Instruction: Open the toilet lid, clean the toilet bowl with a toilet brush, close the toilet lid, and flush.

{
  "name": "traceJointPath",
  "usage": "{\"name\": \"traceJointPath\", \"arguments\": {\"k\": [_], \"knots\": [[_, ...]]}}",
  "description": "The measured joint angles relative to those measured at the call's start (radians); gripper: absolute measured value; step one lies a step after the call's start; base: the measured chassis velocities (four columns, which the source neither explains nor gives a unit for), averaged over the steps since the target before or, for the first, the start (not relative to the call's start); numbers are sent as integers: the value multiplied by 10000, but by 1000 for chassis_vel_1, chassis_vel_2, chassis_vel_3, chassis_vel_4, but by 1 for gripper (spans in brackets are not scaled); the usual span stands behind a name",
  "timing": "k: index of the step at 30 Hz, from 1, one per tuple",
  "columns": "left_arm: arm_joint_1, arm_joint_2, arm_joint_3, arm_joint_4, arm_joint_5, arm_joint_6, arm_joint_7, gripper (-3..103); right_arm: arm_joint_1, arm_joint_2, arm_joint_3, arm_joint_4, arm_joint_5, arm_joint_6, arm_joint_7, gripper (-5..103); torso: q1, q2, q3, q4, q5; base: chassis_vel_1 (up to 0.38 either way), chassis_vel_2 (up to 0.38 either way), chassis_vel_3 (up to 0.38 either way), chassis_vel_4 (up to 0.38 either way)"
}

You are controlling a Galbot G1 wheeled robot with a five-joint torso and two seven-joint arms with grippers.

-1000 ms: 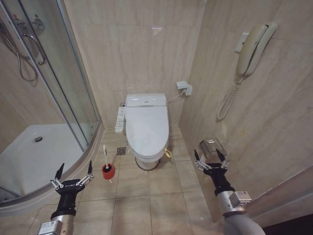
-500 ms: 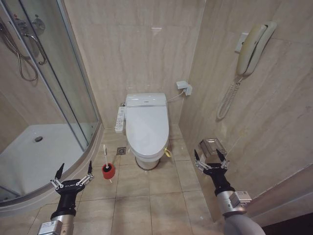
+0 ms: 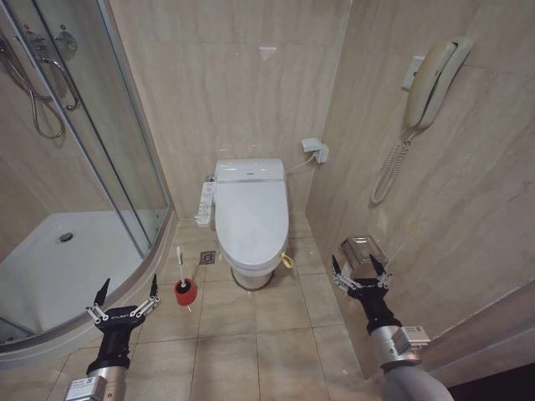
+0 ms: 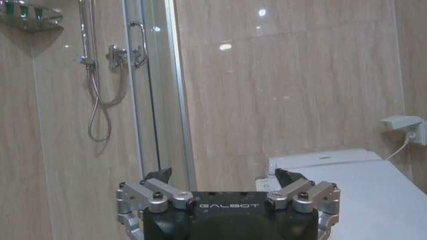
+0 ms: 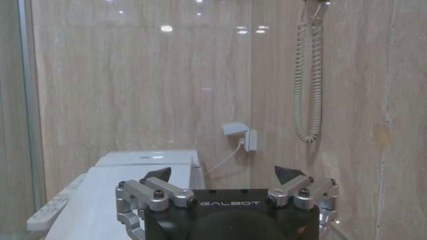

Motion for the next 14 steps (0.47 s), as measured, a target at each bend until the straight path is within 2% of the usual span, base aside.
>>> {"name": "traceJointPath", "arguments": {"k": [14], "knots": [[0,0,0,0,0,0,0,100,0,0,0,0,0,0,0,100,0,0,0,0,0,0,0,0,0]]}}
